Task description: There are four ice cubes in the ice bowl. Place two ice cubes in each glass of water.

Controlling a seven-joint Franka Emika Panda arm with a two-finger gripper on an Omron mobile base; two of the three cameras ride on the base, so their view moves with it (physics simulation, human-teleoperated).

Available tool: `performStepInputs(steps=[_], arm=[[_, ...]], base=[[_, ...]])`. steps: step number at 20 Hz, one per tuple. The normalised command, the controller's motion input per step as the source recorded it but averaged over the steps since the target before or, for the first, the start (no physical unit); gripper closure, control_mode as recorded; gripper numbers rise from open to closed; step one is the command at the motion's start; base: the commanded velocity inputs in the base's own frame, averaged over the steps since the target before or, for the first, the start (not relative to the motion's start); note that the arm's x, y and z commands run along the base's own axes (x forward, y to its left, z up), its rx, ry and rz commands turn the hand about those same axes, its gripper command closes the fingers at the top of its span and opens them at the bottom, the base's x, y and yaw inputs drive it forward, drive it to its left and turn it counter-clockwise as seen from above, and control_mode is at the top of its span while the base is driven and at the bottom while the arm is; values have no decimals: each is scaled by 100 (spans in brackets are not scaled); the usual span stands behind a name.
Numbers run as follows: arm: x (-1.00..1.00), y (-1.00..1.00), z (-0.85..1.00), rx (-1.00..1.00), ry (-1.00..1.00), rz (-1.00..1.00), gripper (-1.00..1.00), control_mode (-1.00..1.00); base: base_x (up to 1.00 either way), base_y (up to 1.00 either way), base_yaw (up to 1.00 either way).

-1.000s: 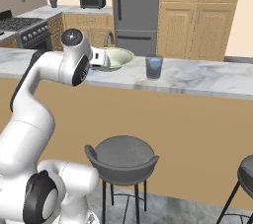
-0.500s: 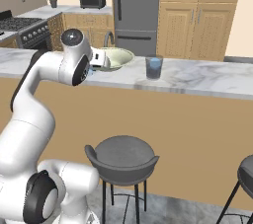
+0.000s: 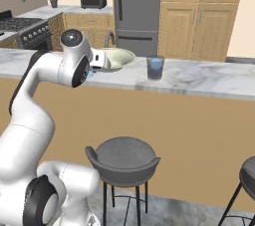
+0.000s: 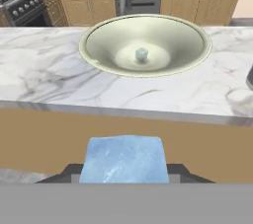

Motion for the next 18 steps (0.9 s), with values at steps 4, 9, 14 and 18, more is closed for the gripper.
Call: performStepInputs(steps=[4,9,14,18], arm=[[0,0,0,0,0,0,100,100],[0,0,0,0,0,0,100,100],[0,0,0,0,0,0,100,100],[0,0,0,0,0,0,100,100]], base=[[-55,-21,0],[-48,-26,0],[-6,-38,0],[0,-65,0]])
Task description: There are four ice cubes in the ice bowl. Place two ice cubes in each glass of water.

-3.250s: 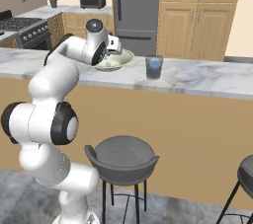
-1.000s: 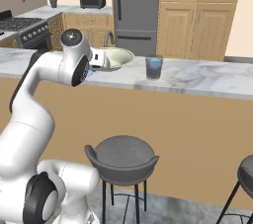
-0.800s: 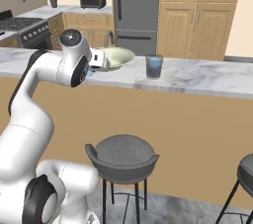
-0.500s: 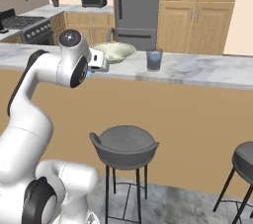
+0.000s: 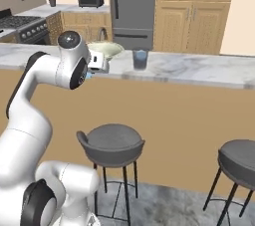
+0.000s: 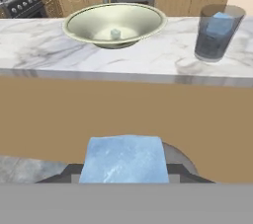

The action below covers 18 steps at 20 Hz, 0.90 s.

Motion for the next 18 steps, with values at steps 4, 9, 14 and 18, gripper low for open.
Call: performStepInputs(steps=[4,9,14,18], arm=[[0,0,0,0,0,0,100,100],[0,0,0,0,0,0,100,100],[0,0,0,0,0,0,100,100],[0,0,0,0,0,0,100,100]], base=[[0,-73,0],[0,-70,0],[2,-66,0],[8,-61,0]])
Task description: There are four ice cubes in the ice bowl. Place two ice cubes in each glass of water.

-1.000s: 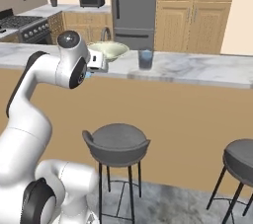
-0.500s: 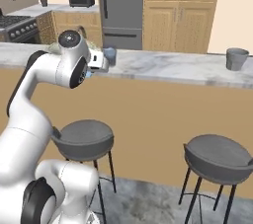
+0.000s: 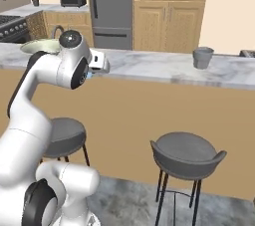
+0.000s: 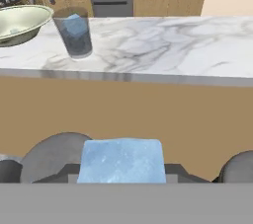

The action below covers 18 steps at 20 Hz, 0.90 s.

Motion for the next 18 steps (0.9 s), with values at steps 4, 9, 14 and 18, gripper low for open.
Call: performStepInputs(steps=[4,9,14,18], arm=[[0,0,0,0,0,0,100,100],[0,0,0,0,0,0,100,100],[0,0,0,0,0,0,100,100],[0,0,0,0,0,0,100,100]], base=[[14,-53,0],[35,-30,0],[46,-2,0],[49,0,0]])
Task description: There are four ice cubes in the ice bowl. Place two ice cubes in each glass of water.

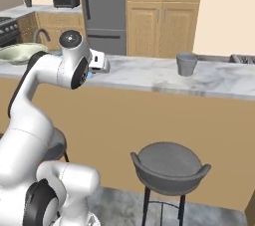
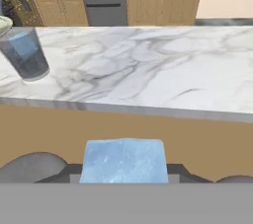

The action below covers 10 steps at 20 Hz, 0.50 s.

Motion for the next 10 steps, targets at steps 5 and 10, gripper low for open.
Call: performStepInputs(steps=[5,10], arm=[[0,0,0,0,0,0,100,100],[0,0,0,0,0,0,100,100]], base=[[52,0,0],[42,0,0]])
